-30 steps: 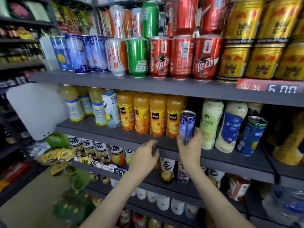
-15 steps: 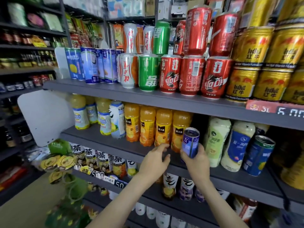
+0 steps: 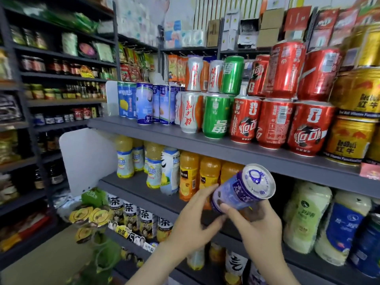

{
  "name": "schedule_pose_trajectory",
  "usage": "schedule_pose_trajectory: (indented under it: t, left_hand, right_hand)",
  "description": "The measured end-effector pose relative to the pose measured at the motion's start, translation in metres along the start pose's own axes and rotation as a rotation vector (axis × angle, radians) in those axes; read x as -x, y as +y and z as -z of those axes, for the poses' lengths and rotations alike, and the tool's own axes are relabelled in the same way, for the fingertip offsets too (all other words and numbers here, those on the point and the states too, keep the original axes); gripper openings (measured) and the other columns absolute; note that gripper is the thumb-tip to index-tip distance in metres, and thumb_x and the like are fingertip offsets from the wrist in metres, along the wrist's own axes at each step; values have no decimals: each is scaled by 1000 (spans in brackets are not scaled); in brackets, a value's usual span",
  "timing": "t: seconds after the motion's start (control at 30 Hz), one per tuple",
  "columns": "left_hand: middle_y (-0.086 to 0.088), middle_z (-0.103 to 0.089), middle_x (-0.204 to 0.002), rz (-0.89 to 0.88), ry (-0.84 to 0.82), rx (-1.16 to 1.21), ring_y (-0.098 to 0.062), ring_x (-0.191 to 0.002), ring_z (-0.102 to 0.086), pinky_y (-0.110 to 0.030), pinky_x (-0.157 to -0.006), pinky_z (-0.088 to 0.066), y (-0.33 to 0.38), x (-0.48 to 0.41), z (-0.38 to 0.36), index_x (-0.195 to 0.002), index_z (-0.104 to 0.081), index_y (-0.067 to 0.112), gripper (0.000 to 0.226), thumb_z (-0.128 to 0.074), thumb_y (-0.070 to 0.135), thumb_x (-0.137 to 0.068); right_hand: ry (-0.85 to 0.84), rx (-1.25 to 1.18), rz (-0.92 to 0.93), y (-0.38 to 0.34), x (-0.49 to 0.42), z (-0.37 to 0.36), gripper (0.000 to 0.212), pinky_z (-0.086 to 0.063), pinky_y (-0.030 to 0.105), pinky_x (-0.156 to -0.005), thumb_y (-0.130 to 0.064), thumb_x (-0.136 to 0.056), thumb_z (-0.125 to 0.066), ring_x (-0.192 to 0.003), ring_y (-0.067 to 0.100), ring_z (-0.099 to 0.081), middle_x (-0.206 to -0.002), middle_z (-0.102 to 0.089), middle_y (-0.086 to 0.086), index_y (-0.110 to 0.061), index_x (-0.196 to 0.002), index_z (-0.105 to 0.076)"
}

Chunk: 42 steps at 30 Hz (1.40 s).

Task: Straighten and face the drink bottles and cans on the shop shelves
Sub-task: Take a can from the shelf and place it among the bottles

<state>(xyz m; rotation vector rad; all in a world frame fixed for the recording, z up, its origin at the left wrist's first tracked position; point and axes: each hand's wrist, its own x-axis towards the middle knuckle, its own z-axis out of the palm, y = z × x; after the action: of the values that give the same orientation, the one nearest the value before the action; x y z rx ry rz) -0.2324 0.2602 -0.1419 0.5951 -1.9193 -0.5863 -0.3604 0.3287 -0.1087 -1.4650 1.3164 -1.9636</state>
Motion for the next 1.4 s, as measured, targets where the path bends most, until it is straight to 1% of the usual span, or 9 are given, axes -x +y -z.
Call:
schedule_pose_trajectory:
  t: [0.23, 0.43, 0.57, 0.7, 0.97, 1.1, 1.2, 1.3, 1.4]
  left_hand:
    - [15, -53, -129, -85, 159, -40, -3, -121, -50, -23, -98, -43, -25, -49, 115, -134, -44, 26, 59, -65, 34, -80]
    - [10, -69, -94, 71, 204, -167, -4, -88, -64, -29, -76, -53, -60, -108, 234, -103, -63, 32, 49, -62, 47, -56]
    - [16, -62, -71, 219, 230, -279, 3, -64, -56, -9, -54, -40, -90, -154, 290, -78, -58, 27, 28, -78, 42, -67]
    - [11, -57, -71, 348, 255, -343, -15, -73, -56, -27, -59, -37, -127, -194, 321, -76, -56, 21, 32, -76, 45, -70]
    - [2, -62, -96, 438, 220, -312, -23, -93, -60, -28, -65, -40, -162, -215, 313, -98, -62, 13, 49, -71, 54, -72]
    - [7, -61, -91, 327, 242, -273, -16, -85, -58, -27, -69, -42, -147, -202, 299, -93, -59, 20, 38, -71, 49, -73]
    - [7, -56, -87, 102, 237, -331, -14, -82, -55, -28, -66, -39, -131, -194, 295, -94, -59, 23, 34, -73, 44, -71]
    - [5, -44, -85, -192, 207, -596, -23, -86, -51, -32, -71, -38, -116, -196, 294, -116, -60, 18, 54, -71, 42, -69]
    - [-2, -53, -85, -409, 218, -749, -27, -81, -52, -34, -72, -37, -102, -203, 287, -114, -65, 15, 58, -63, 42, -63]
  right_hand:
    - [-184, -115, 80, -34, -52, -122, 47, -49, 10, -73, 10, -66, -75, -85, -5, -66, -90, -71, -23, -22, -98, -62]
    - [-349, -34, 129, -47, -121, -240, 38, -51, 24, -88, -3, -76, -74, -99, 5, -66, -104, -71, -9, -23, -105, -63]
    - [-271, 113, 100, -45, -153, -276, 49, -48, 21, -93, -24, -82, -70, -101, -2, -61, -120, -63, -3, -19, -128, -54]
    - [-173, 438, 155, -32, -165, -286, 41, -41, 1, -80, -28, -87, -65, -98, 3, -60, -114, -63, -5, -17, -124, -56]
    - [-97, 802, 185, -7, -183, -297, 45, -41, 26, -95, -26, -89, -62, -115, 18, -56, -126, -60, 3, -12, -130, -51]
    - [-39, 695, 202, -10, -183, -296, 56, -40, 24, -99, -22, -88, -64, -120, 14, -52, -133, -54, 5, -12, -138, -41]
    - [14, 630, 443, -20, -180, -292, 81, -27, 30, -113, -8, -82, -69, -135, 15, -33, -147, -35, 8, -11, -148, -22]
    - [88, 1057, 786, -27, -181, -282, 93, -5, 37, -120, -4, -74, -71, -144, 29, -10, -154, -17, 11, -15, -149, -17]
    - [160, 1315, 949, -28, -188, -271, 67, -17, 54, -113, -6, -73, -72, -129, 30, -34, -135, -49, 14, -8, -134, -46]
